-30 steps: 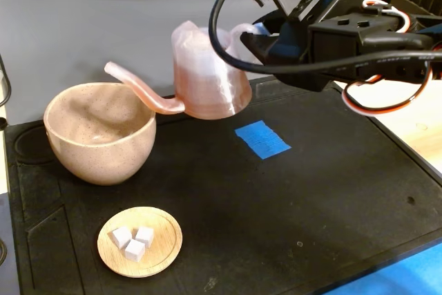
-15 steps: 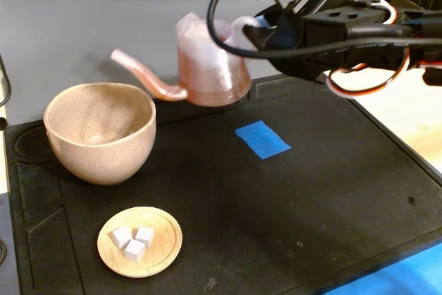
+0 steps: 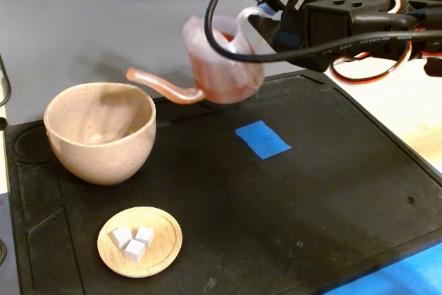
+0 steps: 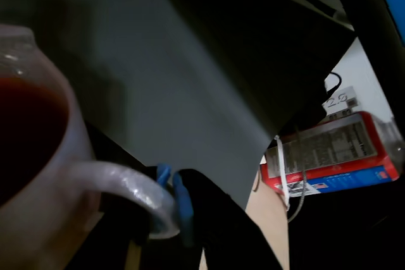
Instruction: Pick up a kettle and pour liquid into a cup.
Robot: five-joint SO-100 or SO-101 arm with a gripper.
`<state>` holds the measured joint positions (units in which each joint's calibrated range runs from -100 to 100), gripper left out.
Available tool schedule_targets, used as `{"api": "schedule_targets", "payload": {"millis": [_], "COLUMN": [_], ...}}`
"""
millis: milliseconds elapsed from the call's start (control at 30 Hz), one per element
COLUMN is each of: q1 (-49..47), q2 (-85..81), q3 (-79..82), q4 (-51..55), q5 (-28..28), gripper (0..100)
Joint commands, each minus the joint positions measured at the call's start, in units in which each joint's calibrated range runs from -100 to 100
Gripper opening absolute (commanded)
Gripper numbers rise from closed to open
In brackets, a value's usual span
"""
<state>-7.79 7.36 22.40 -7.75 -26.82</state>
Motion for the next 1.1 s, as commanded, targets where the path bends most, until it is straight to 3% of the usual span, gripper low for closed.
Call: {"api": "schedule_targets", "payload": {"millis": [0,367,467,700,800,1067], "q1": [-0.24,-1.31,-1.38,-1.38,-1.38,-1.46], "q2": [-0.62,5.78,8.25,9.02,8.93,8.93], "q3": [-4.79,-13.68,-17.13,-18.86,-18.95,-18.95], "q4": [-0.17,-0.17,-0.17,-0.17,-0.68,-0.86], "q5": [0.76,0.76,5.49,6.12,10.84,11.57], "gripper": [1,1,1,1,1,1]}}
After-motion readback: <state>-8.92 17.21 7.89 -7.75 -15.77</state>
